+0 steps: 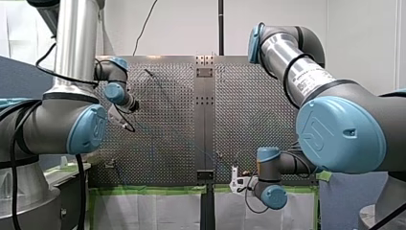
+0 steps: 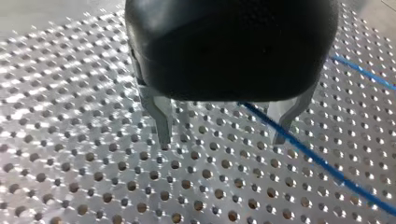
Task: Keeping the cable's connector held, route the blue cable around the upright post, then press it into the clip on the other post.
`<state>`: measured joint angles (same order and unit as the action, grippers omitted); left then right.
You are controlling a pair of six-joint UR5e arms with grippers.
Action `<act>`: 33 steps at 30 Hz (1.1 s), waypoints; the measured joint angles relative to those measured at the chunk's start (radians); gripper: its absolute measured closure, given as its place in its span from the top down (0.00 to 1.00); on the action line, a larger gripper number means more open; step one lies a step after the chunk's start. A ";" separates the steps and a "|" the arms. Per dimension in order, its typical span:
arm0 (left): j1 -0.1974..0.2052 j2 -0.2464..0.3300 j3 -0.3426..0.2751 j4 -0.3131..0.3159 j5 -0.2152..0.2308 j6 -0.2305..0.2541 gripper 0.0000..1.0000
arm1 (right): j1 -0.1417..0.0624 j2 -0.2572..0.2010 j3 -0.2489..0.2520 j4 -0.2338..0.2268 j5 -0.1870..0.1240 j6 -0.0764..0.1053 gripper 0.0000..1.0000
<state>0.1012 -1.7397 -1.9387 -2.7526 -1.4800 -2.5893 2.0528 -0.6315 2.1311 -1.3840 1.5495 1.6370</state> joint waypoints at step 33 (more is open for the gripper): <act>0.002 0.239 -0.095 -0.015 0.078 -0.086 1.00 | 0.011 0.000 -0.019 0.017 0.000 0.000 0.00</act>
<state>0.1031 -1.5003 -2.0338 -2.7677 -1.4016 -2.6754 2.0639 -0.6315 2.1125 -1.3668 1.5491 1.6373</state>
